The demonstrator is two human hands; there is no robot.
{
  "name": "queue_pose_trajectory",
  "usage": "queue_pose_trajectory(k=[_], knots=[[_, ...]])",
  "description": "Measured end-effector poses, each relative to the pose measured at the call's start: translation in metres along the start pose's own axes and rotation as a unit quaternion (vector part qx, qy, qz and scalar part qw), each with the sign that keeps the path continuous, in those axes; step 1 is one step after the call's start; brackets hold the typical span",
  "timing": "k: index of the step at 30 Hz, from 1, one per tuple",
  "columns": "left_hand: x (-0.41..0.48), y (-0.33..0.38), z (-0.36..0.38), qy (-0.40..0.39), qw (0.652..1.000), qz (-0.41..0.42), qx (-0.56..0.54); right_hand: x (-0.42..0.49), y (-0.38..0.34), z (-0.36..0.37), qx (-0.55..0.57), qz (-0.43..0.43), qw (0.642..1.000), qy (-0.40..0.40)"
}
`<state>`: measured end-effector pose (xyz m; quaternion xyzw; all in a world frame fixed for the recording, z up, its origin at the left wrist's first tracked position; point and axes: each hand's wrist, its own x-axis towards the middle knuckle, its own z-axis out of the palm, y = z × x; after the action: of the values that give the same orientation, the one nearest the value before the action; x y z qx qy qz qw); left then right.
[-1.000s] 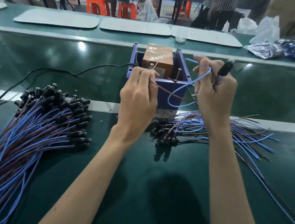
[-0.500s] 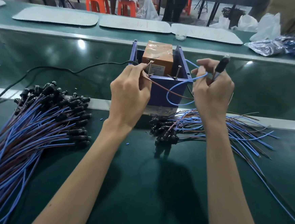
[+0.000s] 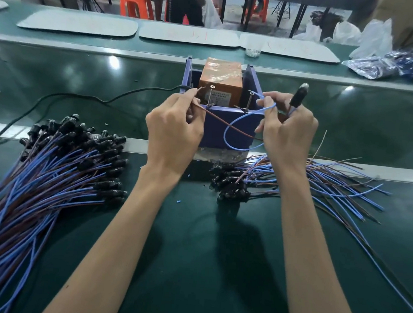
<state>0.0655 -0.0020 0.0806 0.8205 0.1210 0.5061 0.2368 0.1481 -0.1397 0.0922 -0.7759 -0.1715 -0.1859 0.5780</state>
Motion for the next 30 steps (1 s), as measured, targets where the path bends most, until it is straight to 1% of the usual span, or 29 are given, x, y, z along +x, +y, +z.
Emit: queue_pose_trajectory(k=[4, 6, 9, 12, 15, 17, 22, 30], knots=[[-0.001, 0.0, 0.003, -0.006, 1.0, -0.023, 0.0, 0.0, 0.002, 0.005, 0.009, 0.022, 0.998, 0.05], [-0.003, 0.0, 0.005, -0.012, 0.999, -0.039, -0.004, 0.001, 0.004, 0.006, 0.011, 0.045, 0.997, 0.057], [-0.004, 0.0, 0.007, -0.018, 0.996, -0.078, -0.033, 0.004, 0.009, 0.008, 0.045, 0.119, 0.991, 0.039], [-0.004, 0.003, 0.007, -0.019, 0.991, -0.116, -0.064, 0.006, 0.011, 0.01, 0.103, 0.197, 0.975, 0.01], [-0.003, 0.005, 0.006, -0.017, 0.989, -0.126, -0.074, 0.006, 0.008, 0.009, 0.145, 0.232, 0.962, 0.0], [-0.003, 0.006, 0.005, -0.017, 0.989, -0.129, -0.076, 0.006, 0.004, 0.006, 0.176, 0.247, 0.953, 0.0], [-0.003, 0.01, 0.003, -0.02, 0.987, -0.135, -0.085, 0.007, -0.003, 0.002, 0.209, 0.266, 0.941, 0.001], [-0.004, 0.013, 0.003, -0.029, 0.985, -0.137, -0.1, 0.007, -0.005, -0.001, 0.206, 0.263, 0.942, 0.005]])
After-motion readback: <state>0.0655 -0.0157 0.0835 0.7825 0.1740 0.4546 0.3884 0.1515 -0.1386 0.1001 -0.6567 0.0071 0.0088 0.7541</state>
